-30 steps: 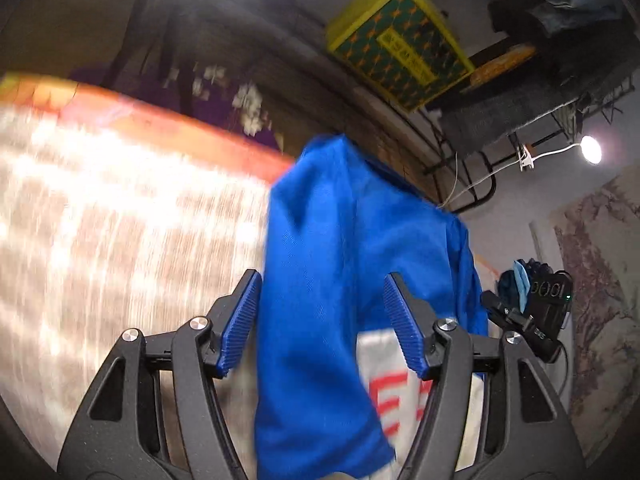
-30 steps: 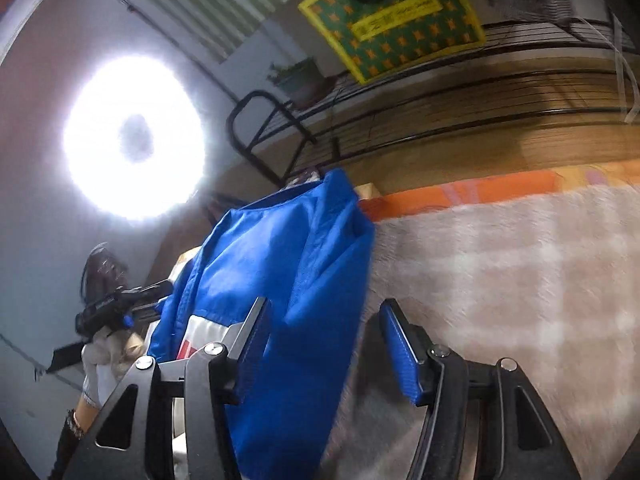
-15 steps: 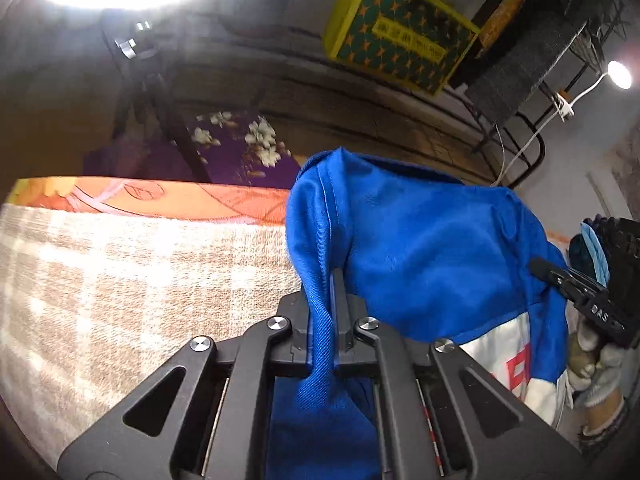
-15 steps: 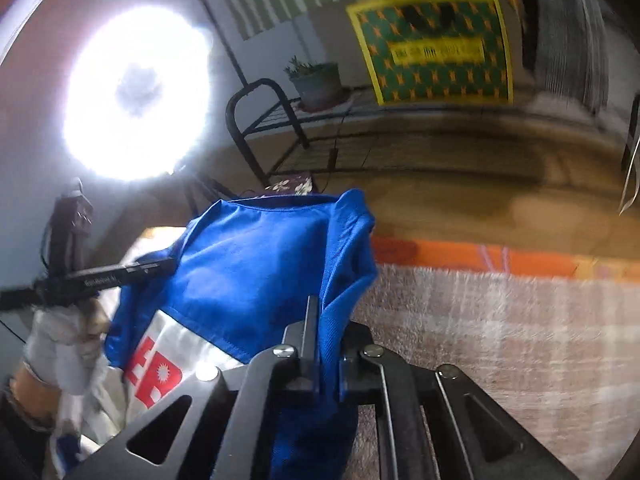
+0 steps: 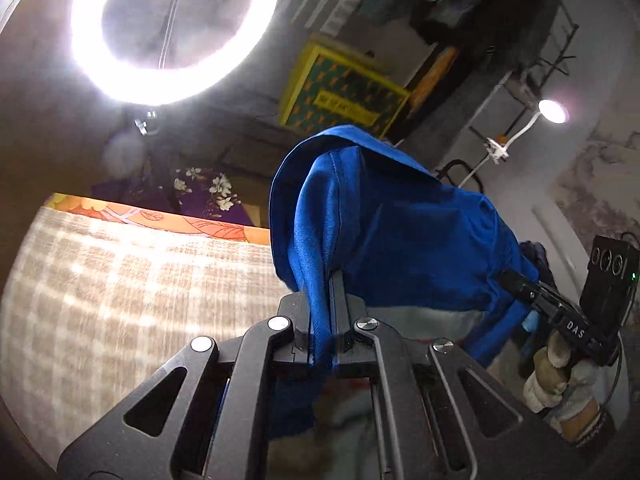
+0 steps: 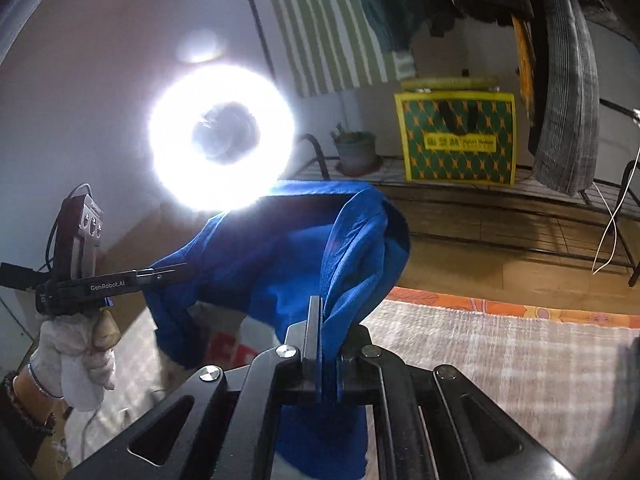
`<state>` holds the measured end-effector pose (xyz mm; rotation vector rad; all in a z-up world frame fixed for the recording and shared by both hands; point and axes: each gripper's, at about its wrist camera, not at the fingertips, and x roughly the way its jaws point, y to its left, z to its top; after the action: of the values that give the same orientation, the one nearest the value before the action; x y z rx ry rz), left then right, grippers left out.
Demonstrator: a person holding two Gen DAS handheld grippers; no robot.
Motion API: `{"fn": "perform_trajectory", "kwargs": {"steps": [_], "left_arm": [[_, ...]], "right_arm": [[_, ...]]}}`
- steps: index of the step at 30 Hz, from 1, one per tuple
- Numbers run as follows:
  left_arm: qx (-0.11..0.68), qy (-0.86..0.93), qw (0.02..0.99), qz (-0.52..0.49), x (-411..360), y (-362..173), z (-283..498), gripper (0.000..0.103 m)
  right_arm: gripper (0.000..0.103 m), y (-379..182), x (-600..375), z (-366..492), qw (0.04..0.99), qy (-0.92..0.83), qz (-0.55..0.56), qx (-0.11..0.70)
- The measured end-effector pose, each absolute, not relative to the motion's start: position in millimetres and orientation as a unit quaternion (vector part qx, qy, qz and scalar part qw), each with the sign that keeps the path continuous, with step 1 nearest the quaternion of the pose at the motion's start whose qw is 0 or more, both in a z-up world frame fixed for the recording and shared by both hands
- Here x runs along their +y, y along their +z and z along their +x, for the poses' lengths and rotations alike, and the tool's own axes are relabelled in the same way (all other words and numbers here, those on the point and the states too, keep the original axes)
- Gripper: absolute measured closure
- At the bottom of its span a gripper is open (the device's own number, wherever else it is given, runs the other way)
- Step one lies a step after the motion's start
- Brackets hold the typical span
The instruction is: Fold large clothes
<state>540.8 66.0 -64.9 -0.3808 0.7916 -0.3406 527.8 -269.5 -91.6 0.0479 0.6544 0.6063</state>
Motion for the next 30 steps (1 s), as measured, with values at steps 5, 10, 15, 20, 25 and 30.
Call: {"fn": "perform_trajectory", "kwargs": {"steps": [5,10,15,20,25,30], "left_arm": [[0.375,-0.165,0.894,-0.179,67,-35,484,0.101],[0.37,-0.172,0.894,-0.187,71,-20,420,0.101],[0.379,-0.166,0.89,-0.192,80,-25,360,0.101],[0.389,-0.153,0.889,-0.187,83,-35,304,0.101],[0.415,-0.138,0.882,-0.176,83,-59,270,0.101],[0.456,-0.137,0.869,-0.132,83,-80,226,0.101]], "right_arm": [[0.101,-66,-268,478,0.897,0.307,0.015,0.316],[0.101,-56,-262,419,0.889,0.326,0.007,0.321],[0.101,-60,-259,359,0.883,0.333,-0.013,0.329],[0.101,-72,-260,302,0.881,0.328,-0.036,0.34],[0.101,-92,-258,260,0.876,0.322,-0.066,0.353],[0.074,-103,-268,221,0.86,0.338,-0.081,0.373]]}}
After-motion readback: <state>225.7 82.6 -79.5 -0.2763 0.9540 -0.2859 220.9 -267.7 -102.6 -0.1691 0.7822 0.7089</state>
